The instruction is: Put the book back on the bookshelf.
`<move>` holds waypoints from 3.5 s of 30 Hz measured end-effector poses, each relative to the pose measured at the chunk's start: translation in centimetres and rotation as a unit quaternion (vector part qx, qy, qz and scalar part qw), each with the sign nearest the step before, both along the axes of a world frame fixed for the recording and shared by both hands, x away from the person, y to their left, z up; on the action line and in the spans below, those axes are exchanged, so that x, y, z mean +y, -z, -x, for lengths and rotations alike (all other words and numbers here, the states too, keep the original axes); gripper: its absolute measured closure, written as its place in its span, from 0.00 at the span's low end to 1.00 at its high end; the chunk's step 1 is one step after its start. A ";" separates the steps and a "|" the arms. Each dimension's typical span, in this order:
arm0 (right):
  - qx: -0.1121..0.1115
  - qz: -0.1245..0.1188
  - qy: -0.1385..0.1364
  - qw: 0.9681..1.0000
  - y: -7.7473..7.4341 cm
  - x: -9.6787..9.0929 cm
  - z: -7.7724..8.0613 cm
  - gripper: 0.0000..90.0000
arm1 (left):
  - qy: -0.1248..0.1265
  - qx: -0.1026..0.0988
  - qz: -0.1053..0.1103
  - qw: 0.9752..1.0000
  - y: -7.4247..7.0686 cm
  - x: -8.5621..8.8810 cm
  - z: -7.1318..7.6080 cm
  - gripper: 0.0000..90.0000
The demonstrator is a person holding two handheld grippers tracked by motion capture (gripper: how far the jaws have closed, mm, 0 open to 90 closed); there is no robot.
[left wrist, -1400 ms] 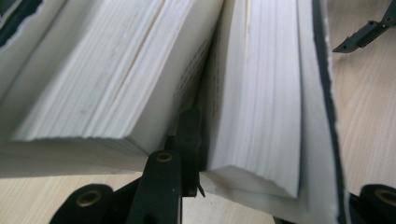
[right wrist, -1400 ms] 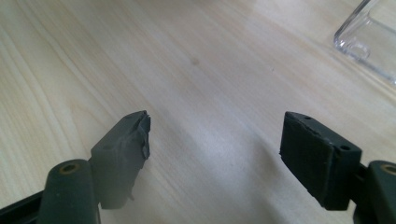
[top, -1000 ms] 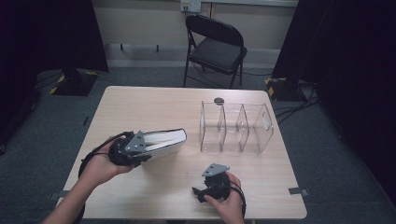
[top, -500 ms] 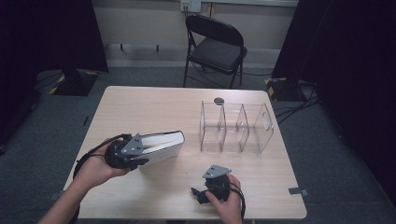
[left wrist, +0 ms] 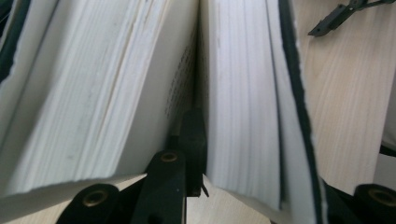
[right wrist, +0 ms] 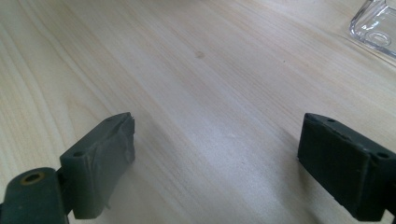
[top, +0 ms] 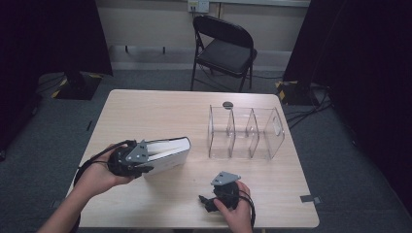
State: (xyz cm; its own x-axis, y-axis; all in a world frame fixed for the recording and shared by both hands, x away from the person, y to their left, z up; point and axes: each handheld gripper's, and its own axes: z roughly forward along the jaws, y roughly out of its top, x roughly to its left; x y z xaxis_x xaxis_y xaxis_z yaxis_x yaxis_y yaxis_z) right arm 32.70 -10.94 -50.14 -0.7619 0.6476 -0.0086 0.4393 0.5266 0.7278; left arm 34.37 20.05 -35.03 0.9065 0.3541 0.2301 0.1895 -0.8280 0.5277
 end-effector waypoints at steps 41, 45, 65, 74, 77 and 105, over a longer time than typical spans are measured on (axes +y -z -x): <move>0.003 0.001 0.007 1.000 0.0 0.3 -0.3 0.10 | 0.006 0.034 -0.016 0.999 -1.6 1.8 -0.5 0.84; 0.002 0.000 0.007 1.000 0.0 0.3 -0.4 0.10 | -0.003 0.041 -0.013 0.999 -1.8 2.0 -1.1 0.84; 0.002 0.000 0.008 1.000 0.0 0.3 -0.4 0.10 | -0.037 0.021 0.006 0.999 -1.8 2.7 -2.0 0.77; 0.002 0.000 0.008 1.000 0.0 0.3 -0.4 0.10 | -0.042 0.014 0.014 0.999 -1.7 2.7 -2.0 0.75; 0.002 0.000 0.008 1.000 0.0 0.3 -0.3 0.10 | -0.047 0.012 0.016 0.999 -1.7 2.8 -2.1 0.74; 0.002 0.000 0.017 1.000 0.0 0.4 -0.2 0.11 | -0.053 0.025 0.011 0.998 -1.2 2.9 -2.2 0.59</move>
